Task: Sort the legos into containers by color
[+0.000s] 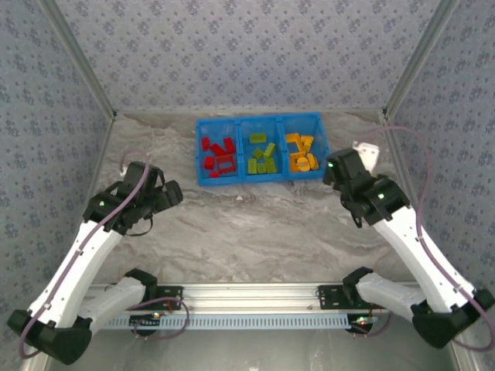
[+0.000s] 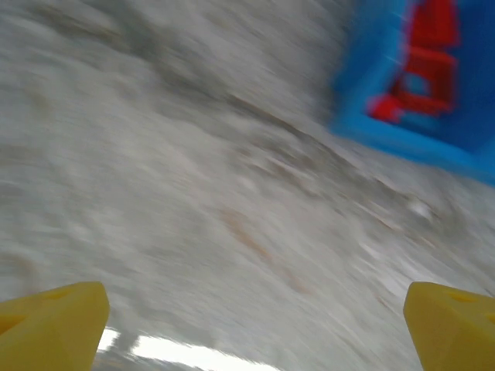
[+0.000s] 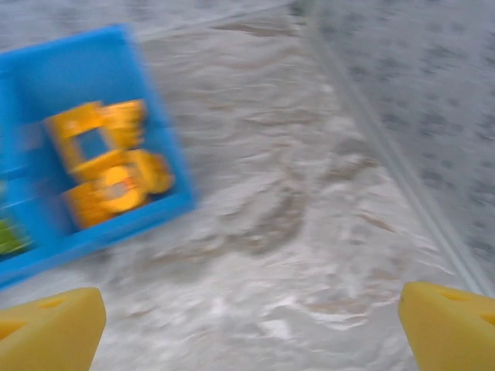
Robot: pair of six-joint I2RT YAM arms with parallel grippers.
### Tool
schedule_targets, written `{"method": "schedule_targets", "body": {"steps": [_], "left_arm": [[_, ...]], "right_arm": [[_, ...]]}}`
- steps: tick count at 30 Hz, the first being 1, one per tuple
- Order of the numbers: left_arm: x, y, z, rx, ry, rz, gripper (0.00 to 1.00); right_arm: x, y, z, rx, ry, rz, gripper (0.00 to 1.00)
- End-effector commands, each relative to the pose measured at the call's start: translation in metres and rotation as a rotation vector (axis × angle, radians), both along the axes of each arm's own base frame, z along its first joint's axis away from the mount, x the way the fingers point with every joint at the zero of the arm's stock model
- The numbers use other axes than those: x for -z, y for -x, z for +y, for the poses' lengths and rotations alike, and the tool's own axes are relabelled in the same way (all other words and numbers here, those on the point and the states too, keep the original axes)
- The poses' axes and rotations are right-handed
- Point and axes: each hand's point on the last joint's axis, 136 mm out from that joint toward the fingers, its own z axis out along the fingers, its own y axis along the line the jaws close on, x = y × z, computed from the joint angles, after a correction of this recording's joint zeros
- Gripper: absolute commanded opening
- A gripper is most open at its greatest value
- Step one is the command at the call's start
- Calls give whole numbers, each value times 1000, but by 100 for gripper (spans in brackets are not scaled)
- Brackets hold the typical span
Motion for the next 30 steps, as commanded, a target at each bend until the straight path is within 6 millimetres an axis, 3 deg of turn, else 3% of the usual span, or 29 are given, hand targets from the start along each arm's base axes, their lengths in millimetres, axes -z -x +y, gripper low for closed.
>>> {"method": "schedule_targets", "body": {"steps": [1,4,6,8,11,17,20,24,30], "left_arm": [[-3,-11,61,-123,-398,-95,98],[15,-38,62,-53,-470,-229,98],[39,-52,64,7,-462,-241,98],[61,-59,72,2,-427,-203,98],[97,-75,75,36,-363,-166,98],[136,-110,81,25,-304,-163,98],[132,-137,77,62,-291,-215,98],[128,-167,80,76,-266,-282,98],[130,-187,81,110,-241,-326,98]], "right_arm": [[47,6,-48,87,52,4,100],[92,0,-84,204,-29,-109,100],[119,-7,-98,239,-42,-122,100],[141,-19,-96,179,-11,-73,100],[157,-41,-86,93,-13,-86,100],[170,-73,-84,46,-10,-138,100],[162,-95,-79,8,-26,-231,100],[164,-114,-73,-81,19,-214,100],[168,-112,-77,-89,-22,-247,100]]}}
